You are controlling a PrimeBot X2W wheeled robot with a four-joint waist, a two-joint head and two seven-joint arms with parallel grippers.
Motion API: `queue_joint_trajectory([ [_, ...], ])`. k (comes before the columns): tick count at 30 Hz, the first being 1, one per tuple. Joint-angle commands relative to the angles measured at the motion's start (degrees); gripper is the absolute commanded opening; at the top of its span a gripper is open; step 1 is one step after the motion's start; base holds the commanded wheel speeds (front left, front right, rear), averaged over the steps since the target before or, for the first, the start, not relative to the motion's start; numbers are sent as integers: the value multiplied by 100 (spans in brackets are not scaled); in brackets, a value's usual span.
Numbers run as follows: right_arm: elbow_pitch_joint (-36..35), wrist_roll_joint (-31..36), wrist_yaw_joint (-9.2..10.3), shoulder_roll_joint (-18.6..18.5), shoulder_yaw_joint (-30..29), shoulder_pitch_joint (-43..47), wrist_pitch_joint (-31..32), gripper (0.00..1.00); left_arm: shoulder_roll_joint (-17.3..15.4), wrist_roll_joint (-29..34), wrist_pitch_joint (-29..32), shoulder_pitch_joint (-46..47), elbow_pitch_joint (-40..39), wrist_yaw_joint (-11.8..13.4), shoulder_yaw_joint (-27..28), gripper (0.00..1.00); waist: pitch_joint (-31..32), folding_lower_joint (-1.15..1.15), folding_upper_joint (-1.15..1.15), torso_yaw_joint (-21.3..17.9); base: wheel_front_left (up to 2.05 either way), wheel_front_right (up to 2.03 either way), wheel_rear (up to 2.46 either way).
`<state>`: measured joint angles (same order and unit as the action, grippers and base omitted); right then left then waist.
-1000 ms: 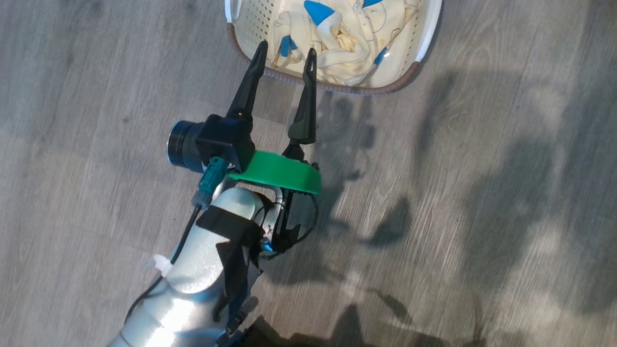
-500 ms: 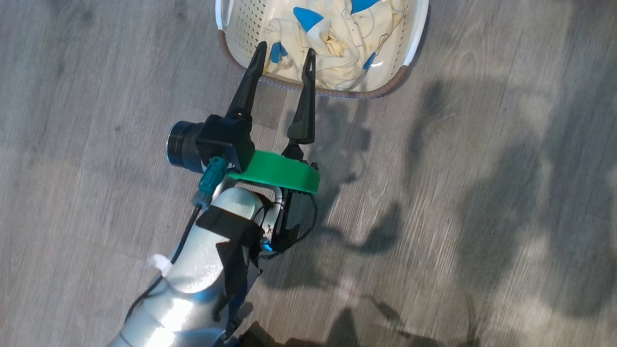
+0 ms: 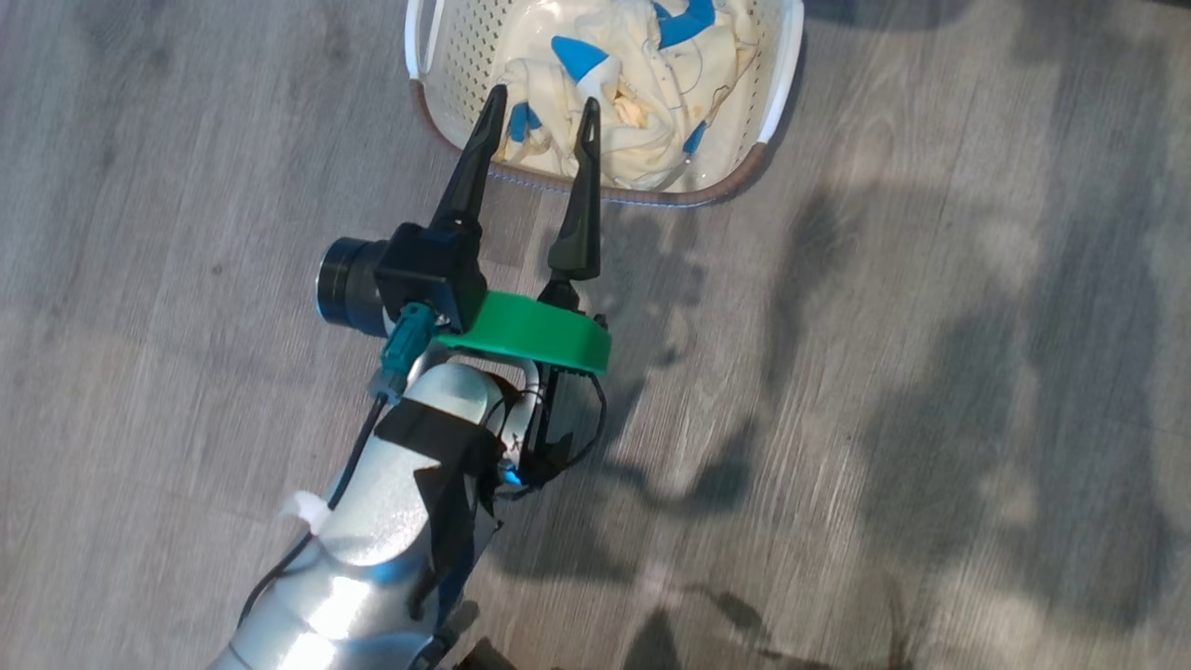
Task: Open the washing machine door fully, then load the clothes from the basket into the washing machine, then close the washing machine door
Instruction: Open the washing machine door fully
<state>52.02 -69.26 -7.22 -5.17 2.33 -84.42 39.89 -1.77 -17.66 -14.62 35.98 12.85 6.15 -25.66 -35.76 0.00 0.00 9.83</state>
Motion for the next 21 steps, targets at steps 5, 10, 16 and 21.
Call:
queue_joint_trajectory([
  [5, -636, -232, -26, 229, 196, 375, 227, 0, -110, 81, -38, -154, -117, -10, 254, 100, 113, 0, 0, -57, 0, 0, 0],
  [10, -1089, -419, -26, 229, 317, 873, 394, 0, -110, 71, -38, -224, -82, -26, 284, 100, 238, 0, 0, -78, 0, 0, 0],
  [16, -1743, -735, -26, 229, 542, 1548, 577, 0, -110, 55, -38, -357, -16, -47, 295, 100, 465, 0, 0, -79, 0, 0, 0],
  [21, -2176, -917, -26, 229, 783, 2009, 670, 0, -110, 38, -38, -484, 19, -57, 291, 100, 634, 0, 0, -66, 0, 0, 0],
])
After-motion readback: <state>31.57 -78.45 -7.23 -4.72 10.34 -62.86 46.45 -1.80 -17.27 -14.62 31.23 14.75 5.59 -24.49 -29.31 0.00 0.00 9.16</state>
